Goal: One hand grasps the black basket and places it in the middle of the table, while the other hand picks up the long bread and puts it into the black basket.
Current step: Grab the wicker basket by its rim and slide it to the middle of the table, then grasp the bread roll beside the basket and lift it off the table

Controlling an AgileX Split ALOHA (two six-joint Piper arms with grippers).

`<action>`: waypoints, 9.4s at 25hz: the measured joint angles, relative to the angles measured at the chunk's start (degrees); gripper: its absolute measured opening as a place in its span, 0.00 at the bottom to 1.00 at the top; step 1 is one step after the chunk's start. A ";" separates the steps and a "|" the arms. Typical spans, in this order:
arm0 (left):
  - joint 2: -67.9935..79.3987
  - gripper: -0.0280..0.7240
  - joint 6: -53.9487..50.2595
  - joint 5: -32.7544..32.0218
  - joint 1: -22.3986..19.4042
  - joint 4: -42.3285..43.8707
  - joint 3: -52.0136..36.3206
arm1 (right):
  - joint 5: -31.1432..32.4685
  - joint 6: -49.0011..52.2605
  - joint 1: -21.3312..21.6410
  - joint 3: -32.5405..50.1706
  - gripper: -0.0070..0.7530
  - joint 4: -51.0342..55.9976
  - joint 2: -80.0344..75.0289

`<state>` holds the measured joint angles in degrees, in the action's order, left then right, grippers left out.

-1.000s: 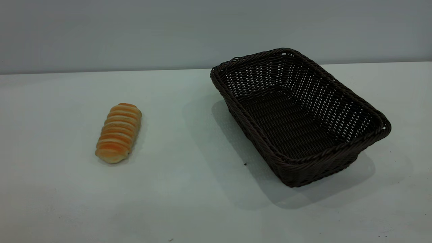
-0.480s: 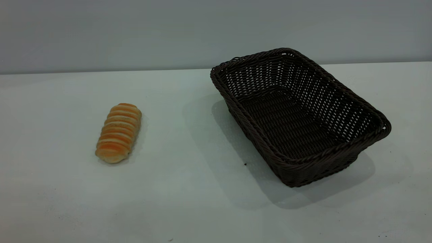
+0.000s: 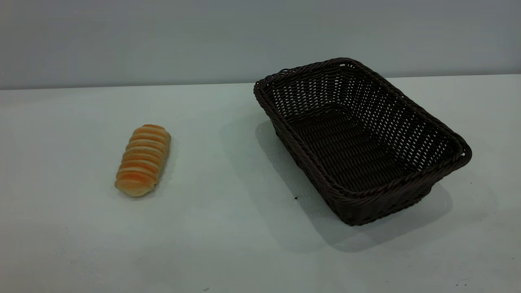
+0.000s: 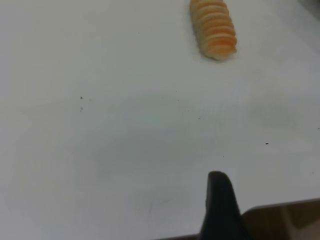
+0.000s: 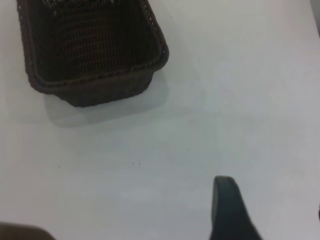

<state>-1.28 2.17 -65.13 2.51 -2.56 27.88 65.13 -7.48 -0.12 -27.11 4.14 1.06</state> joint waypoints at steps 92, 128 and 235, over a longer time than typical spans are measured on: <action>31.96 0.72 -0.23 15.47 0.00 -4.43 11.67 | -65.73 12.03 -23.35 -10.59 0.59 60.77 -102.63; 31.96 0.72 -0.28 13.78 0.00 -4.24 11.67 | -61.64 -31.90 -22.74 -17.83 0.13 60.49 -110.05; 136.96 0.13 2.80 30.61 1.13 -19.94 68.37 | -3.41 2.64 -8.27 -22.77 0.71 -2.34 -63.28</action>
<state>135.67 4.97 -34.52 3.64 -22.50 96.25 61.72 -4.84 -8.38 -49.88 1.80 -62.22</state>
